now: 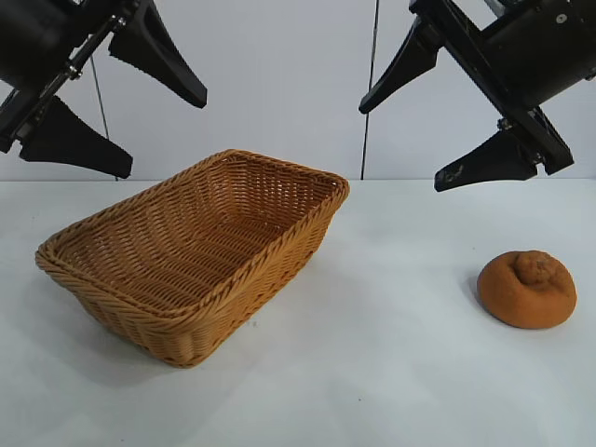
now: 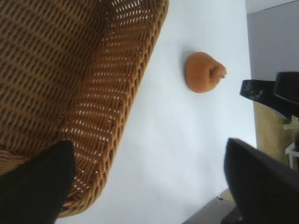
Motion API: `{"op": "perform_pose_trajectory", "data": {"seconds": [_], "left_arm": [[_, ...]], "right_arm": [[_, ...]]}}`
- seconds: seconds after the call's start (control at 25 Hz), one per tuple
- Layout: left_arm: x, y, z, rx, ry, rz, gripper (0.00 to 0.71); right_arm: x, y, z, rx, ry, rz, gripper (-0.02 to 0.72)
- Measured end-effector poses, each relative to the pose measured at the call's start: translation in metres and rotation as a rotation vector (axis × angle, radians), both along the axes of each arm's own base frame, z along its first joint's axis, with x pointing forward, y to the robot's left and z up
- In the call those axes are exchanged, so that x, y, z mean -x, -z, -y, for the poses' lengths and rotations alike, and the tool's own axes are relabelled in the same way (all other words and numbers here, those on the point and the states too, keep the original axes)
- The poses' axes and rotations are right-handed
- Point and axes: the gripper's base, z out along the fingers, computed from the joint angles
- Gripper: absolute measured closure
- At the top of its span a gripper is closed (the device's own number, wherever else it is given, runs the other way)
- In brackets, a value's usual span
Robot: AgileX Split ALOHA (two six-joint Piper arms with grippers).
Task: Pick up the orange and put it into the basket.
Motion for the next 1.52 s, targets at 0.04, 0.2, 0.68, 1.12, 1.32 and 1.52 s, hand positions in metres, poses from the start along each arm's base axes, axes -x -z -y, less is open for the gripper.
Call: {"op": "perform_pose_trajectory", "data": {"seconds": [0.04,0.2,0.68,1.12,1.32,1.52], "left_arm": [[-0.001,-0.001,-0.006,-0.016,-0.016,0.005,0.093],[-0.001,-0.005,-0.029,-0.059,-0.147,-0.044,0.093],[0.023,0.008,0.005,-0.202,-0.43,-0.309,0.093],[0.024,0.037,-0.002,-0.16,-0.679,-0.374,0.093],[0.017,0.059,0.003,-0.171,-0.663,-0.419,0.094],[0.007,0.089,0.007,-0.197,-0.67,-0.458,0.094]], "right_arm": [[0.0,0.0,0.0,0.0,0.0,0.0,0.064],[0.0,0.0,0.0,0.0,0.0,0.0,0.064],[0.0,0.0,0.0,0.0,0.0,0.0,0.064],[0.0,0.0,0.0,0.0,0.0,0.0,0.064],[0.0,0.0,0.0,0.0,0.0,0.0,0.064],[0.0,0.0,0.0,0.0,0.001,-0.001,0.064]]}}
